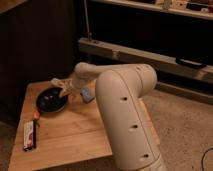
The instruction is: Drag the ceramic bowl in a circle
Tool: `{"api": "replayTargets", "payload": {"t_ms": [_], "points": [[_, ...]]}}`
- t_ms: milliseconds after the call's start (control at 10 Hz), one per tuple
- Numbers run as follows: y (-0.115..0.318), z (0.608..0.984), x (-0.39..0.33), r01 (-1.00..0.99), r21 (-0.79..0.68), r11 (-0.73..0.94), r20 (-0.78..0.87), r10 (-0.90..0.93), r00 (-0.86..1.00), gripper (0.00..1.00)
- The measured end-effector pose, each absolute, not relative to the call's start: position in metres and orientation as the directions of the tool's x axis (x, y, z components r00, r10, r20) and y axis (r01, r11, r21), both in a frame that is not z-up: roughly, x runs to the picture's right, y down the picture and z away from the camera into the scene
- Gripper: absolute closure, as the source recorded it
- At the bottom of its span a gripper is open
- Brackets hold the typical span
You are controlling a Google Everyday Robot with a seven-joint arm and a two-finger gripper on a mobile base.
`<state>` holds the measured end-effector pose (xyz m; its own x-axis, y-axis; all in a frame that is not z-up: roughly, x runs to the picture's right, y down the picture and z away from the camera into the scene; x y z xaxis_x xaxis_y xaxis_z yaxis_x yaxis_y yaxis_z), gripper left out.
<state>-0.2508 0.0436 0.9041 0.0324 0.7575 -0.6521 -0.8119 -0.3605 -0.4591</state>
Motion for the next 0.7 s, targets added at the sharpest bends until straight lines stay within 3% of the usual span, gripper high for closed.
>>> {"api": "replayTargets", "payload": {"t_ms": [700], "points": [[0.043,0.921,-0.257,-0.823,-0.437,-0.364,-0.661,0.750,0.019,0.42]]}}
